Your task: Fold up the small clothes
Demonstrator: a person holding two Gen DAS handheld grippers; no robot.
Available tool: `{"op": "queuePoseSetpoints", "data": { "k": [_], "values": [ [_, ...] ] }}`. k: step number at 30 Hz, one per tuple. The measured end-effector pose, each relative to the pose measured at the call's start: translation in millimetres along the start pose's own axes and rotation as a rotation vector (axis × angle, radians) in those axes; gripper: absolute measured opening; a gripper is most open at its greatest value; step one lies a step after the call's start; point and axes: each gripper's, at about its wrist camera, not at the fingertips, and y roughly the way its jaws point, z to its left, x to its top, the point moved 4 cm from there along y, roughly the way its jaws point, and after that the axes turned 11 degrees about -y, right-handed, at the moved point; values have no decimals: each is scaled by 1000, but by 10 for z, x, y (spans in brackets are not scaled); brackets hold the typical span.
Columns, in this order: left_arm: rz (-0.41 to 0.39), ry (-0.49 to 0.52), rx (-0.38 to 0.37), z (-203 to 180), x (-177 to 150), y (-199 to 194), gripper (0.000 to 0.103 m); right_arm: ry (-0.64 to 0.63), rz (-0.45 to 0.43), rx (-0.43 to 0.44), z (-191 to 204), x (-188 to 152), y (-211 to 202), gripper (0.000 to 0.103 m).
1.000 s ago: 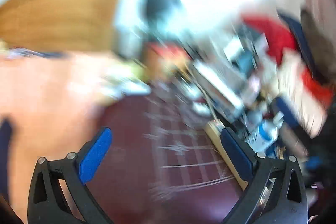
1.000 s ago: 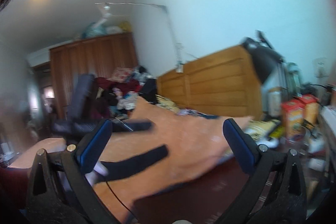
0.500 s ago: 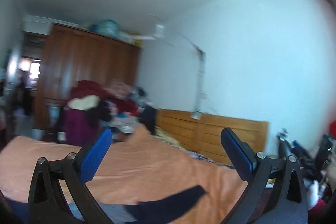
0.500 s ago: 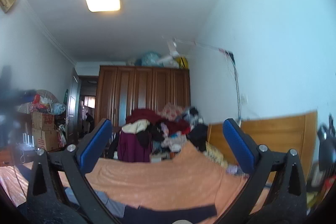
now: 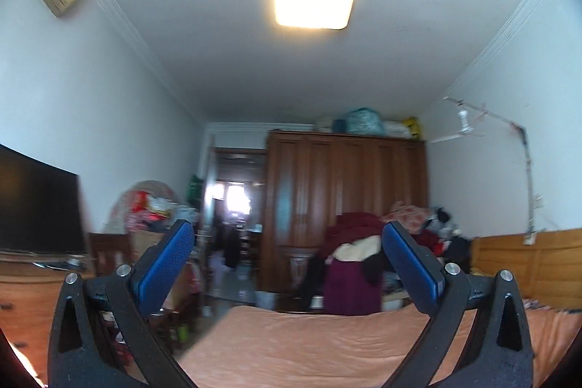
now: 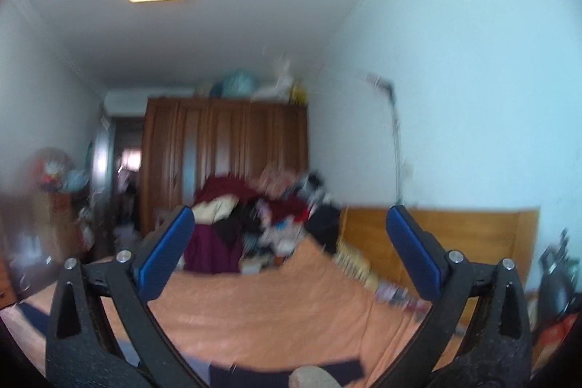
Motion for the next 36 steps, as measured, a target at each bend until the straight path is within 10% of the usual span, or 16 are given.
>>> {"op": "queuePoseSetpoints", "data": {
  "k": [6,12,17,25,36],
  "values": [
    [153,-108,33,457,-1197,142,103,-11,270,175,855,-1547,631,103],
    [409,89,88,-212,-3069,524,103,29,566,255,1085,-2970,1414,103],
    [659,40,-57,-907,-4412,914,103,158,789,206,548,-3809,2058,103],
    [934,14,-206,-2107,-6207,1167,103,493,903,38,-844,-4707,2630,103],
    [1219,191,-74,-2188,-7745,1198,103,442,1166,17,-1018,-5688,2958,103]
  ]
}}
